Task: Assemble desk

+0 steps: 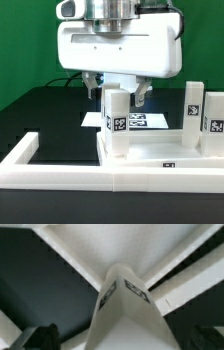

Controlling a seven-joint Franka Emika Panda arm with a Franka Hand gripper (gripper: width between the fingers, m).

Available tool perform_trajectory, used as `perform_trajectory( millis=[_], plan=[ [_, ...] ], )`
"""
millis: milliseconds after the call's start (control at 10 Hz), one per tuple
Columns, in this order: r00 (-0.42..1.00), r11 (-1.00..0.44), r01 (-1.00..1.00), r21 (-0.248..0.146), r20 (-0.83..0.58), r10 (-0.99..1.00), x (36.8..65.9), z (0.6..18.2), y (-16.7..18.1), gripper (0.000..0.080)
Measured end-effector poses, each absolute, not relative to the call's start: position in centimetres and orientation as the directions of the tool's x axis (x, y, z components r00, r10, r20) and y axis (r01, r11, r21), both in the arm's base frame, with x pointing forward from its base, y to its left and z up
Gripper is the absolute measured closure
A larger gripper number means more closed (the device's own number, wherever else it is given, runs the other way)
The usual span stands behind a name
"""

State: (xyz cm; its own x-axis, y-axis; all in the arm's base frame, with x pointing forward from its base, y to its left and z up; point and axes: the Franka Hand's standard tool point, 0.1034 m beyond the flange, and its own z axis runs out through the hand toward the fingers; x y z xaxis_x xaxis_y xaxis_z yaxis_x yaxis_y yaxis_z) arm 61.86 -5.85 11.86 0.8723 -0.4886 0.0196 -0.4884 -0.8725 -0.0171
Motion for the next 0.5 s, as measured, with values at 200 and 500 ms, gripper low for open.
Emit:
perform_trajectory(
  millis=[200, 500],
  plan=[
    [0.953, -0.953, -0.302, -0.007, 0.025, -0.302, 61.93, 11.85, -5.45, 0.015],
    [0.999, -1.0, -0.021, 0.009, 0.03, -0.021, 62.09, 11.85, -5.08, 0.015]
  ],
)
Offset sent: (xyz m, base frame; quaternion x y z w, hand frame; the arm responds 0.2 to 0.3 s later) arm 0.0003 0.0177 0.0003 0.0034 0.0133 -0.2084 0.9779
